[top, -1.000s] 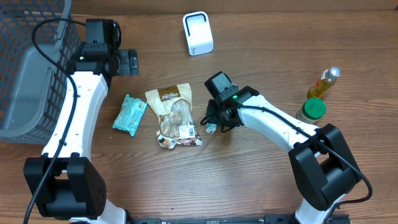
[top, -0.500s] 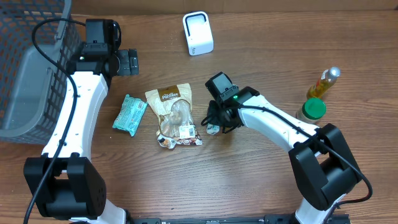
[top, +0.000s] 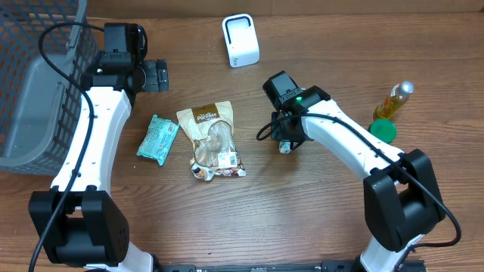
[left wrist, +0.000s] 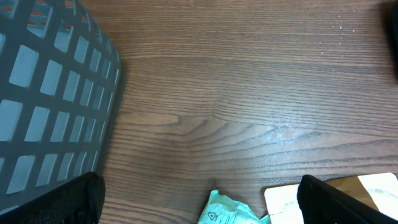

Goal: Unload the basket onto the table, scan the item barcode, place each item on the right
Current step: 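Lower the right gripper over the small teal-and-white box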

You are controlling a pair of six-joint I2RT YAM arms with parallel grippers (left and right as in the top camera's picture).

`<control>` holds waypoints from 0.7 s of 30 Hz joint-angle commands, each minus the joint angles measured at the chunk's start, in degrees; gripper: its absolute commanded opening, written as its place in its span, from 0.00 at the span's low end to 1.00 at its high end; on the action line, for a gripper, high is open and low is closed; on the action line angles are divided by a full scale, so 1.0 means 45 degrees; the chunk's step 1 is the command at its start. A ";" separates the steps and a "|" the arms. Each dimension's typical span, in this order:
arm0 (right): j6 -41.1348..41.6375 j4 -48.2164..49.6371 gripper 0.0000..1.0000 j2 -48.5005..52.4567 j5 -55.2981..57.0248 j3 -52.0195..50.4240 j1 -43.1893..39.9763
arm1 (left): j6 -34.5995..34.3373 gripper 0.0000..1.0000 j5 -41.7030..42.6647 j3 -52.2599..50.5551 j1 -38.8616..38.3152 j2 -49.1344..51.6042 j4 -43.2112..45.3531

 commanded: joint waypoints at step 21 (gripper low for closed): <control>-0.0228 0.0180 0.21 -0.0039 0.0821 0.0063 -0.0005 | 0.0282 1.00 -0.0034 0.0257 -0.0039 -0.0228 0.0039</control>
